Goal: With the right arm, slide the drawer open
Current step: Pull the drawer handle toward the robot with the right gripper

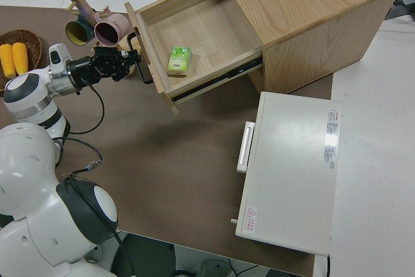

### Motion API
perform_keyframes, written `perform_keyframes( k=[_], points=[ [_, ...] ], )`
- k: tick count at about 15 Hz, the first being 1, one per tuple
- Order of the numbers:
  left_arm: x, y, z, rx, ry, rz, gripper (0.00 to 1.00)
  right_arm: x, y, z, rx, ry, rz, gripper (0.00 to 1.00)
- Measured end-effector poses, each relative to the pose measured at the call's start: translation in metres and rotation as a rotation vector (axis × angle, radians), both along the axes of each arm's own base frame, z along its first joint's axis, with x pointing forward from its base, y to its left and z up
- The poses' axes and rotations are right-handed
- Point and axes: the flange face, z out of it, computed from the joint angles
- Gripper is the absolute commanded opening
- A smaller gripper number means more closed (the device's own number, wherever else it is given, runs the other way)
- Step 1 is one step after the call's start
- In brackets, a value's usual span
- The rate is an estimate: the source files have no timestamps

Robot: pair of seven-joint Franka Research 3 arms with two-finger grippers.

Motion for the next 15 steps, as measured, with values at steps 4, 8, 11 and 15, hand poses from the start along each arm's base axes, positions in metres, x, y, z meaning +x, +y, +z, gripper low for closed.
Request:
perform_keyframes(
  k=[4,8,11,15],
  points=[
    [0.0,0.0,0.0,0.0,0.0,0.0,0.99,0.001,0.007,0.011,0.012,-0.021,0.006,0.99],
    [0.0,0.0,0.0,0.0,0.0,0.0,0.99,0.001,0.009,0.016,0.03,-0.051,0.006,0.99],
    [0.0,0.0,0.0,0.0,0.0,0.0,0.99,0.001,0.01,0.016,0.035,-0.062,0.008,0.99],
    [0.0,0.0,0.0,0.0,0.0,0.0,0.99,-0.004,0.02,0.024,0.12,-0.07,-0.018,0.987]
  ],
)
